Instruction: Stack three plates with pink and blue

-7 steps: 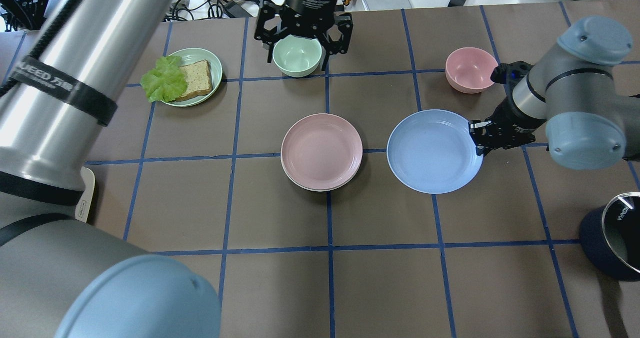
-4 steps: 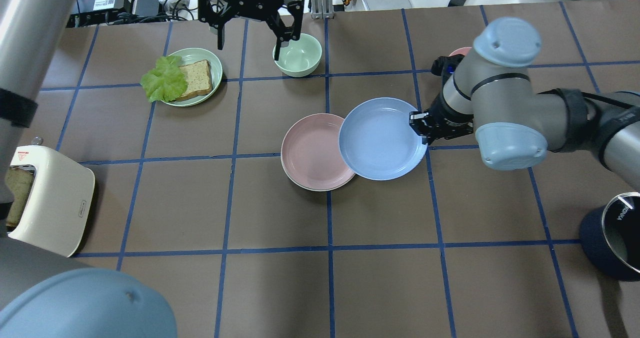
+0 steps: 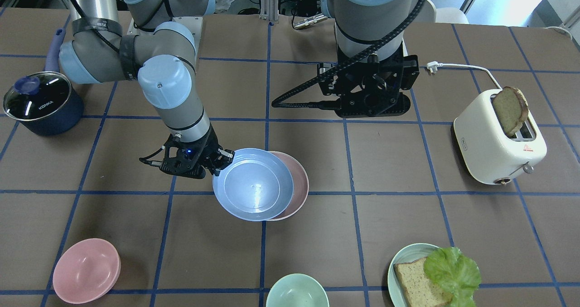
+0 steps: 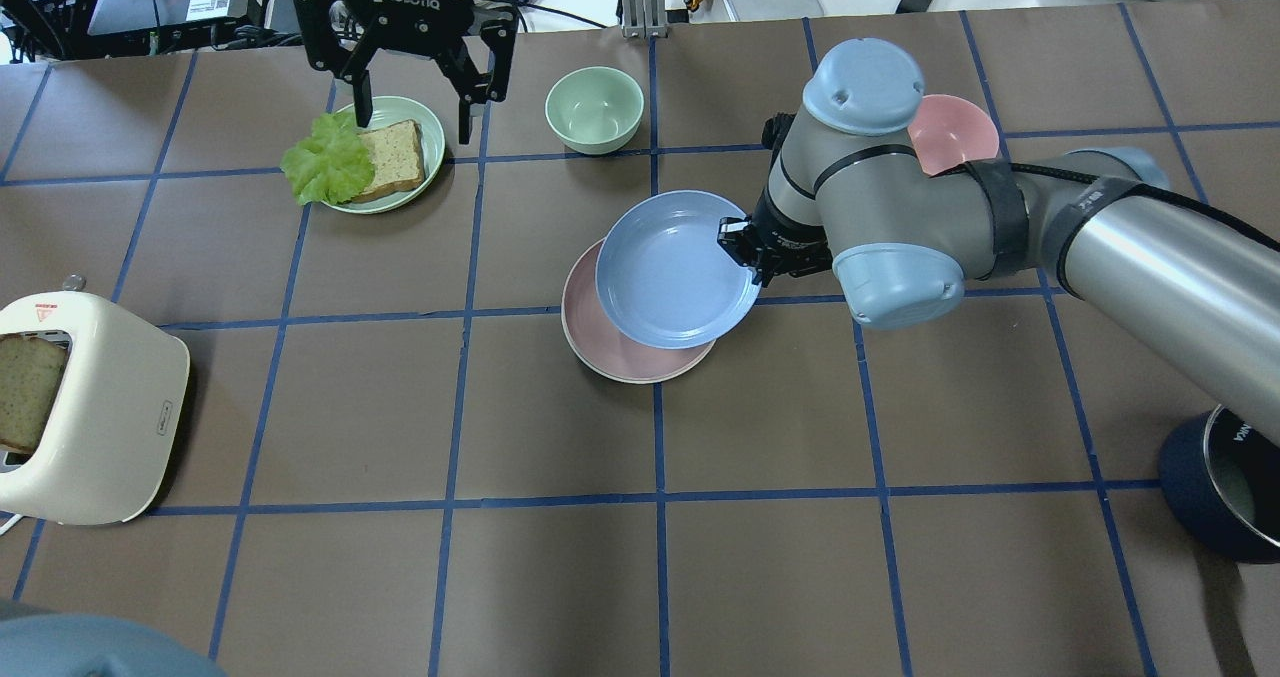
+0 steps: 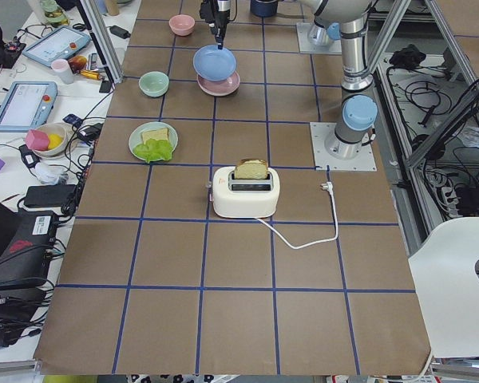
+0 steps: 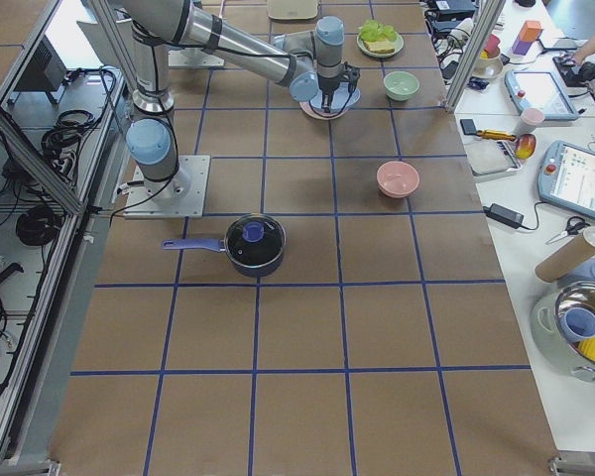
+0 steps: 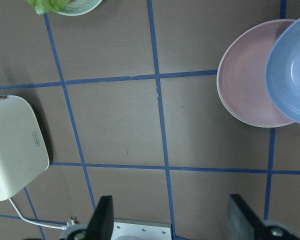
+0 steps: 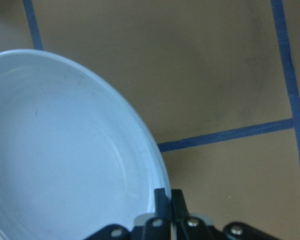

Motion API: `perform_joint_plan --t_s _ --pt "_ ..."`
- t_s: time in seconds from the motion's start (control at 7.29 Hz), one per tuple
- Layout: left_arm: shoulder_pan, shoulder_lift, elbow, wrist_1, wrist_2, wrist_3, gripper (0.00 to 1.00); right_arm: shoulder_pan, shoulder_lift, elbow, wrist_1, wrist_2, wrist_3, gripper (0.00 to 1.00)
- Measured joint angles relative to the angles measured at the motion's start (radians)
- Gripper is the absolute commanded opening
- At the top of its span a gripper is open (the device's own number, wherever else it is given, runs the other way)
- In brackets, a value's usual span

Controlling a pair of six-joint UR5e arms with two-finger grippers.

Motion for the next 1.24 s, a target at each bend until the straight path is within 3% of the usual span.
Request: perform_joint_plan --t_s 0.14,0.27,0.41,0.55,0.82,1.24 --pt "0.018 0.031 -0.045 0.011 -0.001 0.005 0.71 0.018 0.016 -0.013 0.0 -0.005 0.03 0.19" --pt "0.03 0.062 -0.097 0.04 -0.002 0.007 0.71 0.03 0.029 -0.018 -0.001 -0.01 0.045 0.47" --pt "0.036 0.094 -0.161 0.088 -0.003 0.008 0.72 0.034 0.035 -0.021 -0.001 -0.013 0.052 0.92" --pt "0.042 0.126 -0.233 0.144 -0.004 0.012 0.72 0.036 0.038 -0.022 -0.001 -0.023 0.052 1.0" --pt "0.055 0.192 -0.365 0.233 -0.004 0.024 0.71 0.03 0.04 -0.063 0.019 -0.048 0.026 1.0" --pt "0.058 0.283 -0.514 0.346 -0.009 0.036 0.72 -0.042 0.006 -0.229 0.253 -0.061 -0.197 1.0"
